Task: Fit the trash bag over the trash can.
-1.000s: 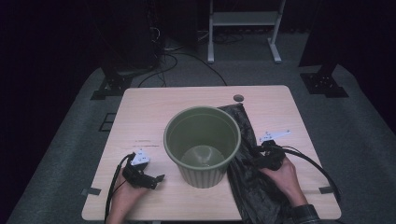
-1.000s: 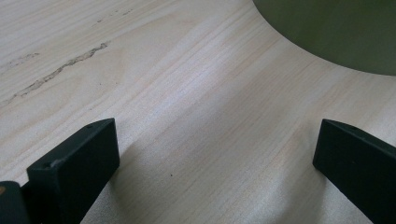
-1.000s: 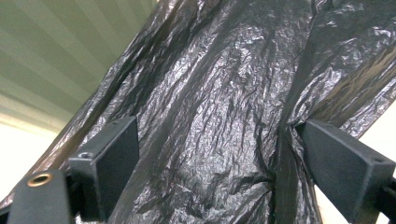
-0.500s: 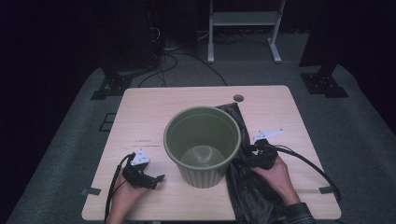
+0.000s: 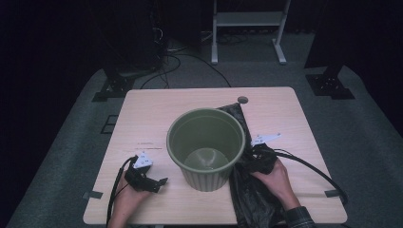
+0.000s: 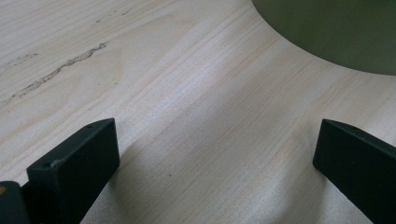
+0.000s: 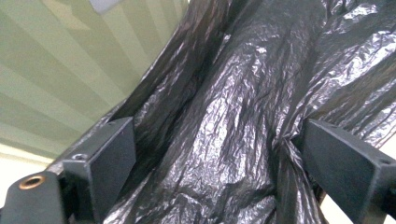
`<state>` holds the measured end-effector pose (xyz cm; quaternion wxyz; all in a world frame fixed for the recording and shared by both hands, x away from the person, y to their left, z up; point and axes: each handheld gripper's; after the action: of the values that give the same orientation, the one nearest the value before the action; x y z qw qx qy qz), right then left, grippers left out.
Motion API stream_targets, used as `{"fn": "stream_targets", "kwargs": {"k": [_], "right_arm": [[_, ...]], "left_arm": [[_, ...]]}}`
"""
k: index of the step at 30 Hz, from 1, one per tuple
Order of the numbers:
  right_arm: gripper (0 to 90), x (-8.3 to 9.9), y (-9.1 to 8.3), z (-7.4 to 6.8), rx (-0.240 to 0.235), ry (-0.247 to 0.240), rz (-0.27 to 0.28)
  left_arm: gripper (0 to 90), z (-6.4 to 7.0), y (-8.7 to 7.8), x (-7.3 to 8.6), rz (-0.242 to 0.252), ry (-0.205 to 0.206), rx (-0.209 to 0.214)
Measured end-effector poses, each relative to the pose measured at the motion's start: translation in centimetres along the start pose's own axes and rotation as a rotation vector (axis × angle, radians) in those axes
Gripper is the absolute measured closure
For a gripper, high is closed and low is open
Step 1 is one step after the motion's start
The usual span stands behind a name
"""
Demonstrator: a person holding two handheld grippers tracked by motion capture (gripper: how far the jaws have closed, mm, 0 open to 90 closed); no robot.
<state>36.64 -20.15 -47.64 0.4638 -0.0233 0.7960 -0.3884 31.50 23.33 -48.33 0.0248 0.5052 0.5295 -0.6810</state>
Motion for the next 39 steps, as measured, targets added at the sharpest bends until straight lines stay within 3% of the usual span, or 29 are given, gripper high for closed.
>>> {"fn": "stream_targets", "kwargs": {"k": [6, 18, 24, 28, 36, 39], "right_arm": [[8.2, 0.2, 0.7, -0.5, 0.022, -0.020, -0.010], [9.5, 0.6, 1.4, -1.9, 0.142, -0.142, -0.035], [12.8, 0.6, 1.4, -2.0, 0.148, -0.142, -0.033], [27.6, 0.6, 1.2, -2.1, 0.143, -0.145, -0.021], [80.9, 0.9, 0.7, -2.4, 0.095, -0.185, -0.001], [89.1, 1.0, 0.7, -2.5, 0.075, -0.195, -0.002]], "left_arm": [[0.0, 0.0, 0.0, 0.0, 0.001, 0.002, 0.000], [0.0, 0.0, 0.0, 0.0, -0.001, 0.002, 0.000], [0.0, 0.0, 0.0, 0.0, -0.001, 0.003, 0.001], [0.0, 0.0, 0.0, 0.0, -0.001, 0.003, 0.001], [0.0, 0.1, 0.0, 0.0, -0.001, 0.003, 0.002], [0.0, 0.1, 0.0, 0.0, -0.001, 0.003, 0.002]]}}
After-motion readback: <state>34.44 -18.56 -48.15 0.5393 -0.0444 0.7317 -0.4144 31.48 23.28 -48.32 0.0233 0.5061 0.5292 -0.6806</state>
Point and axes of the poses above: each handheld gripper's, and its own axes: y roughly forward along the jaws, x roughly out of its underside, z roughly to its right, and after that the axes turned 5 degrees about -x, right-handed
